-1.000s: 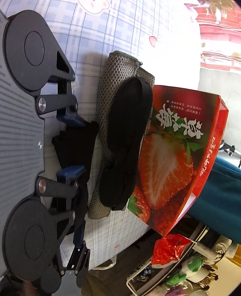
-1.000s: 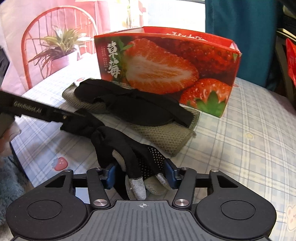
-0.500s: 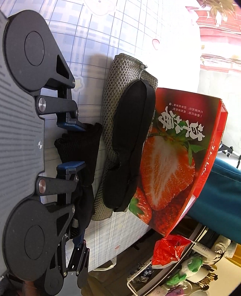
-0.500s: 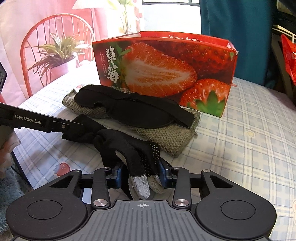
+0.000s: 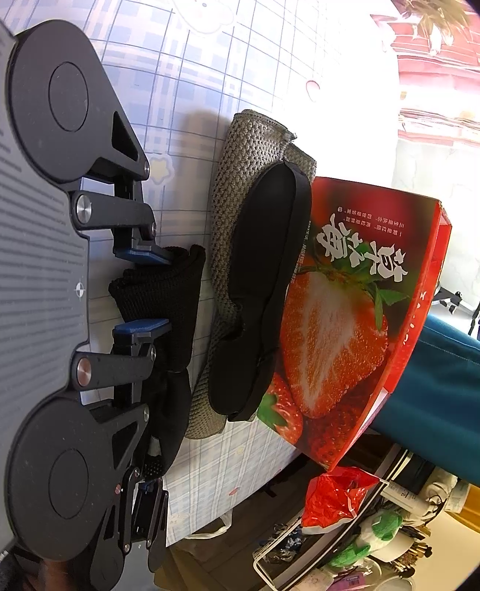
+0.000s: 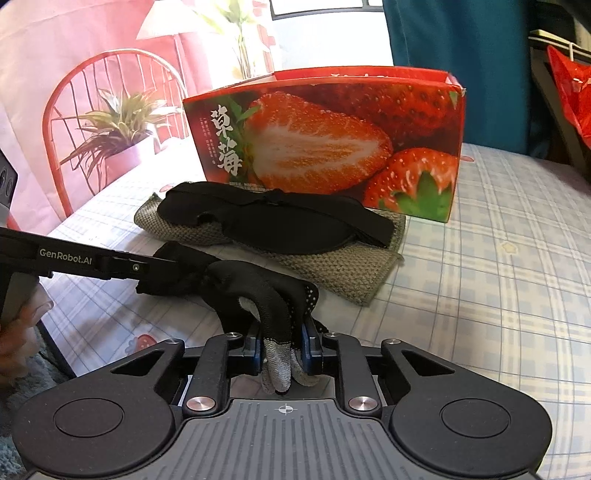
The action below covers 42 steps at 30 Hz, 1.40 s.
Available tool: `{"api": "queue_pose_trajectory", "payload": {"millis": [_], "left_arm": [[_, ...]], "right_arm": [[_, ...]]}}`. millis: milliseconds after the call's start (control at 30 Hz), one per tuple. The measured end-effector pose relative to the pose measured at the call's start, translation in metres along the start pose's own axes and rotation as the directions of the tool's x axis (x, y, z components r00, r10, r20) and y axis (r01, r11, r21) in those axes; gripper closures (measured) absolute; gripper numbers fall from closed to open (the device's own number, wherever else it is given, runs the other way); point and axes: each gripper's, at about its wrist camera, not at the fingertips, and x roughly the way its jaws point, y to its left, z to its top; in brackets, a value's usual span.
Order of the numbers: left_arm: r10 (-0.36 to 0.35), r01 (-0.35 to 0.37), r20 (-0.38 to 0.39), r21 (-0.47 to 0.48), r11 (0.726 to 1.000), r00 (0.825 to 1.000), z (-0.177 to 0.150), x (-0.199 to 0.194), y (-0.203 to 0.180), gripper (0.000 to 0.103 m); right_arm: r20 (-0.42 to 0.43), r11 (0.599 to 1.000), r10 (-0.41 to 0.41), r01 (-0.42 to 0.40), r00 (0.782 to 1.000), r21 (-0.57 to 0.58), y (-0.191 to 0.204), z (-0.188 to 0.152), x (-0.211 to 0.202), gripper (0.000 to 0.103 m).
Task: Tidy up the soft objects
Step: 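Lift the black glove with both tools and lower it into the box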
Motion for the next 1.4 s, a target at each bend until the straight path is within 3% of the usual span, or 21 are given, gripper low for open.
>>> {"api": "queue_pose_trajectory", "payload": {"millis": [433, 767, 1100, 1400], "left_arm": [[-0.01, 0.01, 0.002, 0.003, 1.0, 1.0, -0.002, -0.001, 0.003, 0.072], [-0.014, 0.014, 0.012, 0.012, 1.0, 1.0, -0.003, -0.007, 0.002, 0.082], [-0.039, 0.033, 0.099, 0.064, 0.997, 0.994, 0.008, -0.034, -0.014, 0.082], [-0.076, 0.058, 0.192, 0.096, 0.994, 0.979, 0.048, -0.065, -0.034, 0.082]], "right_arm": [[0.011, 1.0, -0.018, 0.018, 1.0, -0.018, 0.004, -0.003, -0.001, 0.086], [0.03, 1.0, -0.004, 0.004, 1.0, -0.006, 0.005, -0.004, -0.007, 0.086], [0.126, 1.0, -0.008, 0.01, 0.992, -0.018, 0.007, 0.009, -0.034, 0.087], [0.216, 0.998, -0.008, 0.021, 0.976, -0.058, 0.004, 0.049, -0.059, 0.087]]}}
